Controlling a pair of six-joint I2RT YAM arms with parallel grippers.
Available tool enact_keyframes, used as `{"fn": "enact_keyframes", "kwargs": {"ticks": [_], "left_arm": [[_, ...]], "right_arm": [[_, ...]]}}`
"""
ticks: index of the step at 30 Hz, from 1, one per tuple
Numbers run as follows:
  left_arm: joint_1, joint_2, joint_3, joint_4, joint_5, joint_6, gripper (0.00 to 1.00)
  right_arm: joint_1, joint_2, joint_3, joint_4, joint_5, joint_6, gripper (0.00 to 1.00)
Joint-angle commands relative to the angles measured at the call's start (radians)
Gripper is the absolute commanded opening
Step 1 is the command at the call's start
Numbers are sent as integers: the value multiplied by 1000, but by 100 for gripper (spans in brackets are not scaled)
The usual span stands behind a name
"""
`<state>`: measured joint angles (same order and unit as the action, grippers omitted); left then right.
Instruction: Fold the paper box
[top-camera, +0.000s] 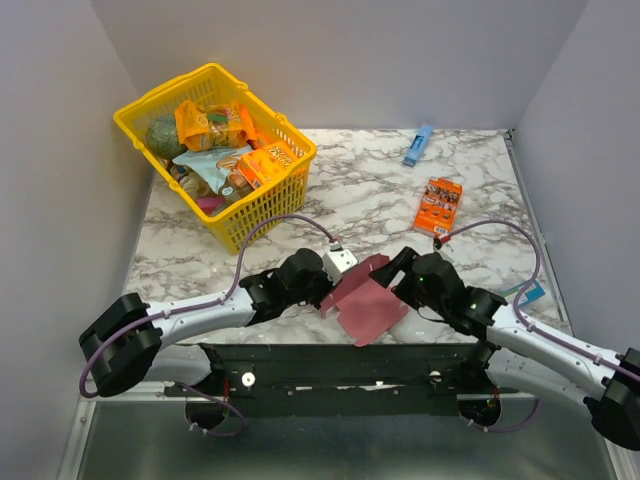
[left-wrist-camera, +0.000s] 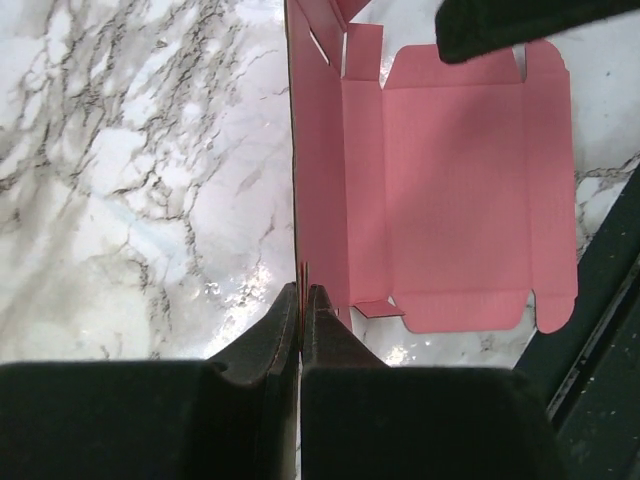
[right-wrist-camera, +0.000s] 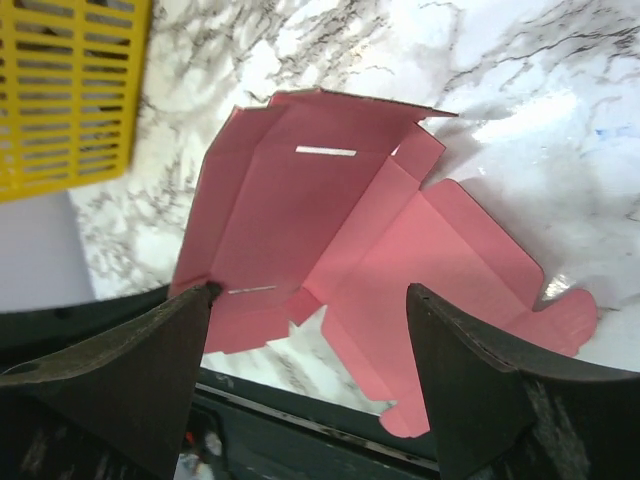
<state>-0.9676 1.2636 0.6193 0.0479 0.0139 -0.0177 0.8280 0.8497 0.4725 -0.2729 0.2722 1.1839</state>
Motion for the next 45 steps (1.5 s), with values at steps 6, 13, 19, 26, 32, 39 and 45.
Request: {"fn": "enact_keyframes", "kwargs": {"ticks": [6,13,19,26,32,39,45], "left_arm": [[-63,-20,3,7,-167,74,0],[-94,34,33,-16,-221,91,0],[-102,49,37,-16,-238,91,0],[-109,62,42,-20,-255,93,0],[-112,65,43,-22,-264,91,0],[-112,62,33,0,-244,84,0],[-112,54,30,9,-226,79,8]], "right_arm": [[-38,155,43,300,-189,97,86],[-40,268,34,417,-209,114,78],[-38,318,32,451,-209,115,63],[-38,365,20,485,-217,121,56],[-40,388,17,501,-222,126,45],[-40,400,9,509,-229,129,22],[-40,422,5,523,-232,143,17]]}}
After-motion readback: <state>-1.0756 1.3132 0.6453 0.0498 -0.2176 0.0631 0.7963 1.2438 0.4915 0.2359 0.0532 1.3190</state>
